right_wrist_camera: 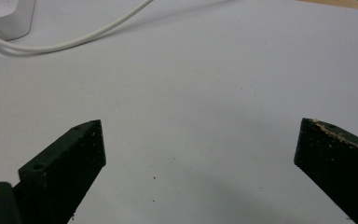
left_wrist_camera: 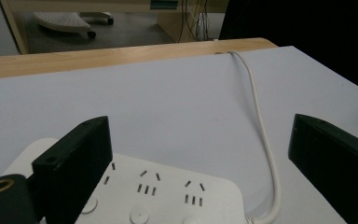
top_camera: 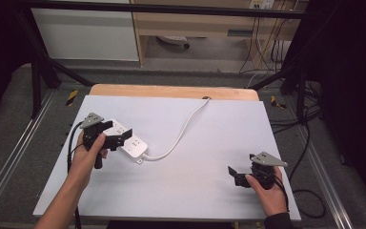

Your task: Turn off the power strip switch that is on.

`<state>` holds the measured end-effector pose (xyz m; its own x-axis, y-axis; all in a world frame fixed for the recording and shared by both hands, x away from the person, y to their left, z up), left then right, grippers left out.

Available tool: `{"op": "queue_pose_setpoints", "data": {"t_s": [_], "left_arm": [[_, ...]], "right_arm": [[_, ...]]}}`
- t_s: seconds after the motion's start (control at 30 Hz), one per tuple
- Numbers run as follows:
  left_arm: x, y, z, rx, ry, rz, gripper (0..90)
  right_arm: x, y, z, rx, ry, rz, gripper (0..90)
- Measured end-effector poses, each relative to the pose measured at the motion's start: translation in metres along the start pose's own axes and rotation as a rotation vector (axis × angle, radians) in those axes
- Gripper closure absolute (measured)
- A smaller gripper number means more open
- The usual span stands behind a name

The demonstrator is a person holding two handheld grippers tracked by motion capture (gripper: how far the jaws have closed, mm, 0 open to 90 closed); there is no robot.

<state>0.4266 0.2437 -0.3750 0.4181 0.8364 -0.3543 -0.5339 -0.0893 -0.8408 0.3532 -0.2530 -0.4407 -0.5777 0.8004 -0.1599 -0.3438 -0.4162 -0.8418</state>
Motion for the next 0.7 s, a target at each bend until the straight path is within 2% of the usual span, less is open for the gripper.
{"op": "queue_pose_setpoints", "data": {"t_s": [0.07,0.23,0.43,0.63,0.7], "left_arm": [[-0.002,0.001,0.006,-0.004,-0.011,-0.024,6.0],[-0.003,-0.001,0.022,-0.026,0.003,-0.014,6.0],[-0.002,0.000,0.046,-0.069,0.026,-0.009,5.7],[0.002,0.007,0.060,-0.073,0.025,-0.004,5.5],[0.004,0.010,0.064,-0.072,0.005,-0.024,5.5]], "right_arm": [[0.000,0.000,-0.001,0.003,-0.002,-0.001,2.6],[0.002,-0.001,-0.001,0.001,-0.008,-0.014,2.7],[0.002,-0.001,-0.001,-0.004,-0.012,-0.008,2.8],[0.003,-0.002,-0.001,-0.005,-0.011,-0.002,2.8],[0.003,-0.002,0.000,-0.005,-0.009,0.000,2.8]]}}
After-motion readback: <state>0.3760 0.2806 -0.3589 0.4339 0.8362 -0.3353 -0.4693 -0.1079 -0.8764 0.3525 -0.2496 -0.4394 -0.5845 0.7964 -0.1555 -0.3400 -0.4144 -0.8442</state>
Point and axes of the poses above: each handheld gripper's, and its own axes: z roughly backward along the jaws, y roughly out of its underside, x roughly to its left, the point moved 1 cm from there along -z, roughly forward along the jaws, and after that the axes turned 13 degrees about z, right-handed, at the moved point
